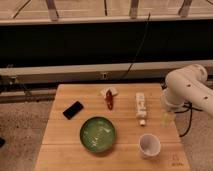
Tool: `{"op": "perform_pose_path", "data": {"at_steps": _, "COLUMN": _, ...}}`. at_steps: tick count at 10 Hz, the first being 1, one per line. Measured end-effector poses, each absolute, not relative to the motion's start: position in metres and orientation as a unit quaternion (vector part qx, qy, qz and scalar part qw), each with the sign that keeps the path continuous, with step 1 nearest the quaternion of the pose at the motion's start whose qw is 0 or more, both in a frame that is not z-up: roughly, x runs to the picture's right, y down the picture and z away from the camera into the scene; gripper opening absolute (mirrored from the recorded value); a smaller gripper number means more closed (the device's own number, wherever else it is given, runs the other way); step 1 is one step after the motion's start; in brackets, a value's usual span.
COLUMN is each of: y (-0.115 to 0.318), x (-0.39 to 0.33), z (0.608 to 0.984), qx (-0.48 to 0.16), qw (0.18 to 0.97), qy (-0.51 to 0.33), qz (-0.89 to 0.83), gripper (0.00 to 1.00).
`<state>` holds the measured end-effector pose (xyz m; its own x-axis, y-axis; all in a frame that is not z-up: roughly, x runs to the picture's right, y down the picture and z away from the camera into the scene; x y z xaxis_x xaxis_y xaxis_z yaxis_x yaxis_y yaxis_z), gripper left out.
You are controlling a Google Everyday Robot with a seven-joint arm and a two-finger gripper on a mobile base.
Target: Push the ceramic bowl across the table
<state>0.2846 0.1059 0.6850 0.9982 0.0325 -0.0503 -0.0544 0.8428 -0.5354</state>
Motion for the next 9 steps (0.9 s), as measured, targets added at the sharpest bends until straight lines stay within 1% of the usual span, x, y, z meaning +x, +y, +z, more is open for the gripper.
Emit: {"op": "perform_pose_path", "data": {"at_steps": 9, "y": 0.1099, "x": 0.2814, "z": 0.6865, "qx": -0.28, "qw": 0.96, "qy": 0.02, "qz": 0.017, "gripper": 0.8}}
